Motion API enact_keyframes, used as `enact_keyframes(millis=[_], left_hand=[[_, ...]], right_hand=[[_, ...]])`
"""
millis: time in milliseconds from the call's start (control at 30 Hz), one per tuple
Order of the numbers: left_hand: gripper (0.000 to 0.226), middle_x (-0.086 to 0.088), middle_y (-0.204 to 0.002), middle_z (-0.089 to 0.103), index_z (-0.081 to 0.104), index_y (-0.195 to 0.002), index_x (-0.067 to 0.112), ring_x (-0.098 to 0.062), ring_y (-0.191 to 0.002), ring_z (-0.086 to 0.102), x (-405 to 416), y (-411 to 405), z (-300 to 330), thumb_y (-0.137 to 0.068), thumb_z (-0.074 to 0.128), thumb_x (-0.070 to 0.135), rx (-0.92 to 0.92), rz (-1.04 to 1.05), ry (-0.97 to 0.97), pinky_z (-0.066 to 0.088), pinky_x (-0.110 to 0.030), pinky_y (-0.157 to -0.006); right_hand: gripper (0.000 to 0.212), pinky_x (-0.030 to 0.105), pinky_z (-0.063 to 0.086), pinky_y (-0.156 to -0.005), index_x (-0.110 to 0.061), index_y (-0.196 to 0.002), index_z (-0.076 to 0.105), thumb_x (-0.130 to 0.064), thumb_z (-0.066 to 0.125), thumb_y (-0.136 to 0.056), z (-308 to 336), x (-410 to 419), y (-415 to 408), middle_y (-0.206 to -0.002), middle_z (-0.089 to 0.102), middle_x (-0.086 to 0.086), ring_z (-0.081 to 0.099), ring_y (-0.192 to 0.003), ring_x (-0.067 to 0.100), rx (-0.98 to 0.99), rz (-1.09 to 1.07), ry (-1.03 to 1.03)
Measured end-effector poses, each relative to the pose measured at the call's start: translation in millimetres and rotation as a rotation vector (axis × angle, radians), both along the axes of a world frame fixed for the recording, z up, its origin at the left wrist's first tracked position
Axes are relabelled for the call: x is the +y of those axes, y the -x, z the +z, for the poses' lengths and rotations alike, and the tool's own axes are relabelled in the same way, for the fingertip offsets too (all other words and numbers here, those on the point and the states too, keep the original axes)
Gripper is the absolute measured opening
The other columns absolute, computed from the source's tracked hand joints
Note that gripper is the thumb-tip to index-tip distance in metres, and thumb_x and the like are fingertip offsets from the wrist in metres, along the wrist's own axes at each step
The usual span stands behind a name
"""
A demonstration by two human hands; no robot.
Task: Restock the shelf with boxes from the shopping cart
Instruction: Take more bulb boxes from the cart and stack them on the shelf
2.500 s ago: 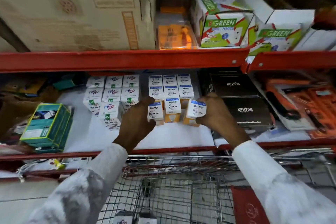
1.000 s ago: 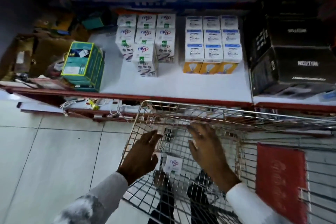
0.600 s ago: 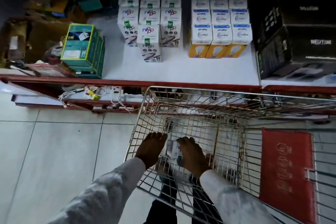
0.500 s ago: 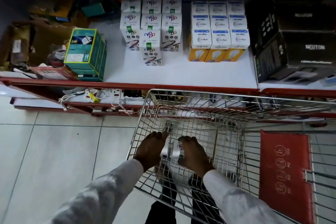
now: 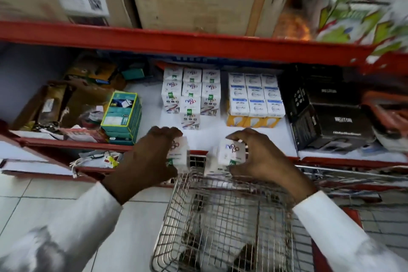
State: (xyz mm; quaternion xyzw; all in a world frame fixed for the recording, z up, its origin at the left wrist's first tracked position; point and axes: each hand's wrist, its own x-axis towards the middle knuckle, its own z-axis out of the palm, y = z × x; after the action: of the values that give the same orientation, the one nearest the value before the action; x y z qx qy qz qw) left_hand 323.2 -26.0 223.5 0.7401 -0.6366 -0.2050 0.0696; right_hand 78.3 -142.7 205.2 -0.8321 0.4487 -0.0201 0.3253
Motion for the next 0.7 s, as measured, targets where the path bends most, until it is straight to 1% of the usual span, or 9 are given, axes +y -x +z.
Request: enact_keyframes(millis=[67,133,200,267,300,367,467,567,700], left_hand=[[0.089,-0.010,-0.130,0.055,0.047,-0.139,0.015,-0.030,-0.117,0.053,-19,-18,4,-0.060,0.088,0.021,-0.054,0.016,0.065,0.051,-0.042,-0.098],[0.087,-0.014,-0.126,0.056,0.052,-0.134,0.011,-0.036,-0.116,0.051,-38,-35,-2,-0.055,0.088,0.016,-0.104,0.034,0.110,0.051,-0.047,-0.096],[0.084,-0.013,-0.124,0.054,0.053,-0.132,0.016,-0.038,-0.115,0.049,-56,-49,-12,-0.055,0.086,0.016,-0.174,0.070,0.121,0.051,-0.050,-0.094],[0.081,-0.011,-0.123,0.052,0.052,-0.132,0.019,-0.041,-0.114,0.049,-71,-57,-22,-0.057,0.084,0.016,-0.187,0.116,0.117,0.051,-0.054,-0.092],[0.080,-0.011,-0.123,0.052,0.053,-0.132,0.019,-0.042,-0.112,0.051,-79,-61,-28,-0.058,0.082,0.015,-0.177,0.135,0.124,0.051,-0.054,-0.092],[0.078,-0.014,-0.121,0.054,0.054,-0.131,0.017,-0.043,-0.107,0.057,-92,-66,-40,-0.058,0.081,0.012,-0.153,0.157,0.135,0.052,-0.051,-0.093],[0.080,-0.016,-0.121,0.052,0.055,-0.132,0.017,-0.043,-0.101,0.061,-107,-72,-55,-0.057,0.081,0.009,-0.109,0.178,0.139,0.056,-0.051,-0.087],[0.083,-0.015,-0.122,0.048,0.053,-0.136,0.020,-0.043,-0.097,0.063,-118,-72,-62,-0.059,0.079,0.008,-0.091,0.179,0.142,0.058,-0.053,-0.083],[0.080,-0.015,-0.120,0.048,0.054,-0.134,0.022,-0.044,-0.094,0.064,-128,-73,-66,-0.059,0.080,0.011,-0.103,0.165,0.159,0.059,-0.053,-0.081]], right_hand=[[0.082,0.029,0.047,-0.093,-0.027,-0.131,0.056,-0.034,0.089,-0.056,13,-16,-16,-0.125,0.056,-0.004,0.054,-0.113,0.016,-0.001,0.007,0.083],[0.083,0.033,0.047,-0.092,-0.025,-0.132,0.055,-0.035,0.089,-0.057,17,-33,-32,-0.127,0.057,-0.001,0.052,-0.117,0.022,0.028,0.017,0.168],[0.085,0.038,0.048,-0.093,-0.023,-0.134,0.055,-0.036,0.088,-0.057,14,-48,-49,-0.127,0.058,0.003,0.050,-0.118,0.028,0.057,0.024,0.235],[0.087,0.041,0.049,-0.093,-0.021,-0.135,0.054,-0.036,0.087,-0.057,7,-62,-64,-0.126,0.058,0.005,0.048,-0.119,0.030,0.081,0.017,0.274],[0.087,0.040,0.049,-0.092,-0.020,-0.135,0.054,-0.036,0.087,-0.057,2,-69,-70,-0.125,0.058,0.006,0.047,-0.118,0.031,0.098,0.017,0.284],[0.082,0.040,0.050,-0.090,-0.016,-0.131,0.057,-0.035,0.087,-0.058,-8,-80,-83,-0.123,0.058,0.009,0.048,-0.116,0.032,0.137,0.023,0.292],[0.073,0.040,0.052,-0.088,-0.012,-0.123,0.061,-0.032,0.086,-0.057,-23,-93,-92,-0.121,0.054,0.010,0.050,-0.113,0.031,0.145,0.013,0.306],[0.078,0.039,0.054,-0.090,-0.012,-0.129,0.059,-0.029,0.086,-0.058,-33,-101,-97,-0.124,0.047,0.008,0.050,-0.115,0.029,0.133,0.010,0.326],[0.083,0.038,0.053,-0.092,-0.012,-0.134,0.056,-0.032,0.086,-0.059,-41,-108,-104,-0.126,0.048,0.008,0.051,-0.118,0.028,0.132,0.037,0.344]])
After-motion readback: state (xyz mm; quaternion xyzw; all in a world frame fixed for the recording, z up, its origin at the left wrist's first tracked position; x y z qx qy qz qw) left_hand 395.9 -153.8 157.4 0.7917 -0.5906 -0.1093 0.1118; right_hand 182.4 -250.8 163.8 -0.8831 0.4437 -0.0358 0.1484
